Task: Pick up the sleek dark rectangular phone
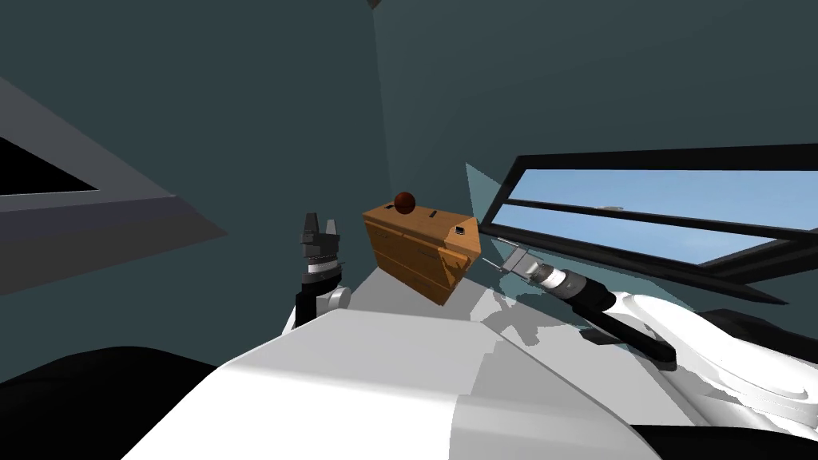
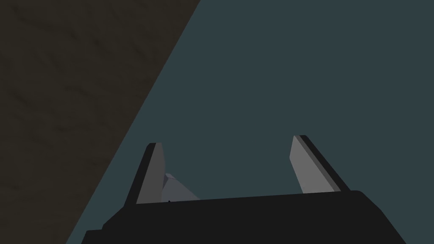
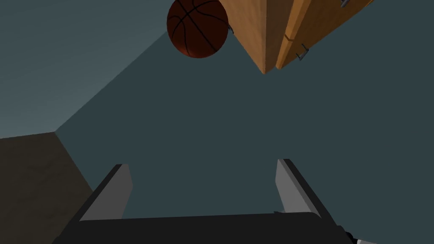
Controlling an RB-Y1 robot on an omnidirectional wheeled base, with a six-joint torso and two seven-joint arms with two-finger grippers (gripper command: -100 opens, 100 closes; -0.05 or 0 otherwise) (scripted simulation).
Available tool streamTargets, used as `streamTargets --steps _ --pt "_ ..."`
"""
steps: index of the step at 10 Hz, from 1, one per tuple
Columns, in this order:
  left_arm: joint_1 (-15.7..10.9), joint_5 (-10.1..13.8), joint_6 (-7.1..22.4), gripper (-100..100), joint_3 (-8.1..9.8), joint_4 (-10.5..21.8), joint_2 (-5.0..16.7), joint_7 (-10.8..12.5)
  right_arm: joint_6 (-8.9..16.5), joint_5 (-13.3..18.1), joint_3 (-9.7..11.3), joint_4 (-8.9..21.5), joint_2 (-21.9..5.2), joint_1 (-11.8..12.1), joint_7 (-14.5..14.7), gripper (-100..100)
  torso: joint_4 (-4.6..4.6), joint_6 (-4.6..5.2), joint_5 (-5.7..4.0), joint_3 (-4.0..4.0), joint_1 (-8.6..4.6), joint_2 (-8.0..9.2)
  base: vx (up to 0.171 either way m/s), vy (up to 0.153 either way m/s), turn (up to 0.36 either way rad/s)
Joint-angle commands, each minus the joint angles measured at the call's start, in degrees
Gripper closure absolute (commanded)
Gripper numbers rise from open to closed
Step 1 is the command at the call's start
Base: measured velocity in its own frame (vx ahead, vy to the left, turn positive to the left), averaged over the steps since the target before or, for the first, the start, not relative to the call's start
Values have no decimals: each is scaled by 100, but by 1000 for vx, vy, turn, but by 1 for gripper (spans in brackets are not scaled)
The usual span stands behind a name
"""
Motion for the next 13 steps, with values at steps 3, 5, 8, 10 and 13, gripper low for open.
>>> streamTargets --steps 3,5,8,10,13 --pt "0 0 0 0 0 0 0 0 -267 417 -188 213 -585 50 273 -100 -1 1 -1 -2 -5 -4 22 52 103" --pt "0 0 0 0 0 0 0 0 -418 690 -276 364 -907 78 437 -100 -2 0 -1 -4 -4 -8 33 49 133" --pt "1 0 0 0 1 0 0 0 -690 1195 -404 660 -1416 161 728 -100 -1 5 -3 -4 -13 -6 34 33 141" --pt "1 0 0 0 1 0 0 0 -811 1470 -445 803 -1731 215 854 -100 -2 5 -3 -5 -14 -8 36 31 163" --pt "1 0 0 0 1 0 1 0 -921 1762 -472 943 -2123 277 969 -100 -3 1 -4 -8 -16 -13 46 17 127"
